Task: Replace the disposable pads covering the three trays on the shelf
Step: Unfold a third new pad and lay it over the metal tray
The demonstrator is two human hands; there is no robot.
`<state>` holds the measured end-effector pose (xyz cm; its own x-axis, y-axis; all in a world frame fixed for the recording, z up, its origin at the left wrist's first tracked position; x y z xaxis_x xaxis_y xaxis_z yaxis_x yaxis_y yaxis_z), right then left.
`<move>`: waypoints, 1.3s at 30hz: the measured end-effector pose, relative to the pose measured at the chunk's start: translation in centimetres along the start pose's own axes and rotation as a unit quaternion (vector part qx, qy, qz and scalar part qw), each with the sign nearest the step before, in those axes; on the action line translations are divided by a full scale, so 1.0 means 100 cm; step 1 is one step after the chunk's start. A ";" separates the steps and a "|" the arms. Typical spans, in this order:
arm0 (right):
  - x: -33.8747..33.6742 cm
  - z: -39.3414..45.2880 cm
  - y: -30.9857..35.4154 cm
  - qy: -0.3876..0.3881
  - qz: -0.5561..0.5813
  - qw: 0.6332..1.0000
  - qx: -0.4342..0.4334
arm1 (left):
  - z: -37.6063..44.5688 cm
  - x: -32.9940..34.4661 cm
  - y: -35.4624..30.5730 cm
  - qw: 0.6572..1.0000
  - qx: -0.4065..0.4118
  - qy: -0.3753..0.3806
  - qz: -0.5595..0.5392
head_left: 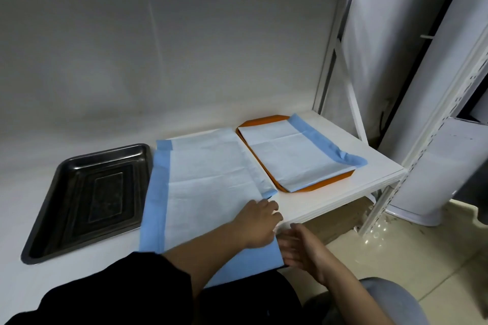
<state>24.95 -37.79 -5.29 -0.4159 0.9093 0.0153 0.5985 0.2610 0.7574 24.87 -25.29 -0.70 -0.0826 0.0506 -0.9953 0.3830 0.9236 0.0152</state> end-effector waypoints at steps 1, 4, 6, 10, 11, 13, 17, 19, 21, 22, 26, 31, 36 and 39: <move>0.001 0.007 0.000 -0.006 0.025 1.000 0.008 | -0.008 0.005 -0.005 1.000 -0.019 -0.007 -0.013; 0.009 0.020 0.001 0.005 0.095 0.995 0.044 | -0.032 0.024 -0.018 0.994 -0.071 0.027 -0.085; 0.014 0.024 0.006 0.010 0.080 0.996 0.048 | -0.047 0.033 -0.030 0.987 -0.059 0.069 -0.130; 0.028 0.024 0.017 0.025 0.003 1.000 0.001 | -0.069 0.033 -0.050 0.945 0.044 0.172 -0.274; 0.030 0.026 0.019 0.023 -0.025 0.999 -0.015 | -0.074 0.031 -0.051 0.931 0.047 0.208 -0.296; 0.034 0.027 0.024 0.009 -0.063 0.997 -0.043 | -0.077 0.028 -0.041 0.907 0.032 0.237 -0.346; 0.038 0.029 0.026 0.024 -0.085 0.996 -0.030 | -0.083 0.010 0.015 0.871 -0.072 0.116 -0.472; 0.038 0.029 0.032 -0.007 -0.161 0.986 -0.053 | -0.092 -0.004 0.056 0.869 -0.164 -0.002 -0.467; 0.034 0.025 0.045 -0.104 -0.305 0.941 -0.099 | -0.103 -0.019 0.097 0.882 -0.247 -0.108 -0.388; 0.032 0.022 0.054 -0.168 -0.369 0.906 -0.119 | -0.107 -0.023 0.115 0.886 -0.283 -0.139 -0.339; 0.045 0.026 0.099 -0.275 -0.432 0.821 -0.250 | -0.121 -0.030 0.176 0.868 -0.423 -0.125 -0.229; 0.074 0.077 0.138 -0.150 -0.420 0.860 -0.248 | -0.128 -0.009 0.230 0.803 -0.515 -0.080 -0.288; 0.086 0.126 0.158 -0.127 -0.392 0.892 -0.188 | -0.131 0.020 0.259 0.727 -0.561 -0.077 -0.388; 0.088 0.146 0.158 -0.122 -0.340 0.921 -0.145 | -0.134 0.032 0.271 0.680 -0.576 -0.099 -0.442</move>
<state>40.72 -20.99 -2.73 -0.4393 0.6222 -0.6480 0.0330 0.7320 0.6805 22.65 5.03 -2.13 0.3573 -0.6653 -0.6555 -0.7207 0.2501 -0.6466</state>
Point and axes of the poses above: each hand's wrist, its own z-axis towards the middle knuckle, its own x-axis out of the palm, y = z × x, the point moved 5 cm from there along z, towards the middle knuckle, and after that the axes turned 3 degrees about x, right-handed, at the moved point
